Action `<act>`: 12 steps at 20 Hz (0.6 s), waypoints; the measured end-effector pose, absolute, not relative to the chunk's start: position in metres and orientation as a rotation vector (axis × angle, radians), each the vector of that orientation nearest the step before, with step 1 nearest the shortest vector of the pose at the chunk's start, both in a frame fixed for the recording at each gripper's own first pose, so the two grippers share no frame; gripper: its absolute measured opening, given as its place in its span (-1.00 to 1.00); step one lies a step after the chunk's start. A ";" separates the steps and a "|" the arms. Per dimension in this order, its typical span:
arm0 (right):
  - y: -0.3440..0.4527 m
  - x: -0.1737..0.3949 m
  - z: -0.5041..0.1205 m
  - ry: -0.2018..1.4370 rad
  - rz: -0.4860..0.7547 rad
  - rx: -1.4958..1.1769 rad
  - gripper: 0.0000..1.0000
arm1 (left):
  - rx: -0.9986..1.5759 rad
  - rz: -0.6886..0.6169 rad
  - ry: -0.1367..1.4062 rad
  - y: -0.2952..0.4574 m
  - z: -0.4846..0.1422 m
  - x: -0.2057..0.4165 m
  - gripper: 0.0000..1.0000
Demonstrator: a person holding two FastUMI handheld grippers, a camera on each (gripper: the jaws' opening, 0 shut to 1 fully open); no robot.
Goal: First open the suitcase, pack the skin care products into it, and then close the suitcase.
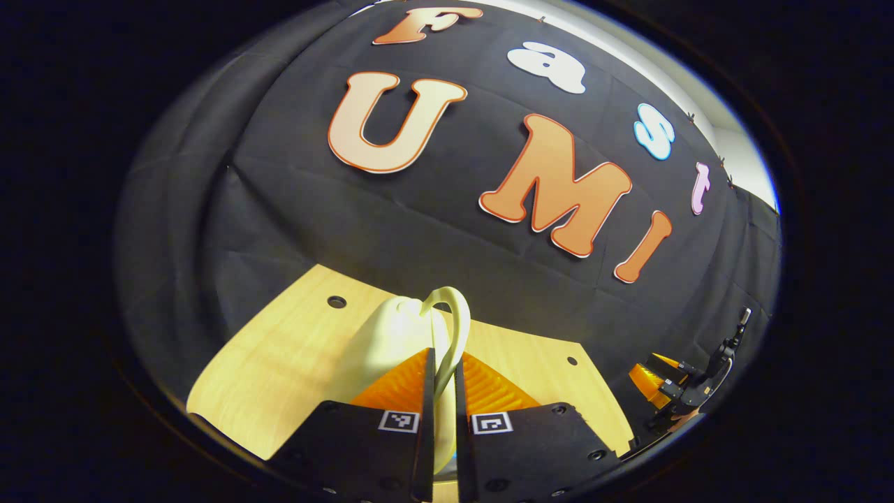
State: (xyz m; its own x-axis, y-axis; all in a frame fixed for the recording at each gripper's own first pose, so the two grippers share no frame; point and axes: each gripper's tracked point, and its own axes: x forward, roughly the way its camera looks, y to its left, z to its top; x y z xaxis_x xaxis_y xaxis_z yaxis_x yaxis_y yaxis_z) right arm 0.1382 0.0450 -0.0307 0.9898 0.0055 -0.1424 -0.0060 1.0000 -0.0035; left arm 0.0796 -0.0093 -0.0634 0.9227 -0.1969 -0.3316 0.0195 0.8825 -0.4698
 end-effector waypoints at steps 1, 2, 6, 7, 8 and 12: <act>0.043 0.137 -0.031 0.140 0.008 -0.003 0.92 | -0.481 -0.123 0.381 -0.018 -0.064 0.079 -0.74; 0.041 0.137 -0.033 0.144 0.007 -0.006 0.92 | -0.482 -0.137 0.390 -0.030 -0.067 0.078 -0.74; 0.035 0.133 -0.040 0.157 0.011 -0.020 0.92 | -0.458 -0.175 0.417 -0.070 -0.075 0.077 -0.74; 0.032 0.132 -0.041 0.159 0.008 -0.018 0.92 | -0.450 -0.181 0.425 -0.078 -0.077 0.078 -0.74; 0.029 0.131 -0.042 0.163 0.009 -0.016 0.92 | -0.448 -0.193 0.435 -0.085 -0.080 0.078 -0.74; 0.015 0.127 -0.047 0.171 -0.006 -0.014 0.92 | -0.466 -0.240 0.478 -0.120 -0.095 0.077 -0.73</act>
State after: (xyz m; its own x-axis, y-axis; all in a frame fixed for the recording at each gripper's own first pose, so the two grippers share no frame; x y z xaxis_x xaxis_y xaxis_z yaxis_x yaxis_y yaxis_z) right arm 0.1268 0.0152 -0.0467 0.9854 -0.0068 -0.1703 0.0045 0.9999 -0.0142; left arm 0.0769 -0.1200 -0.0954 0.8629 -0.3271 -0.3853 0.1133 0.8681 -0.4832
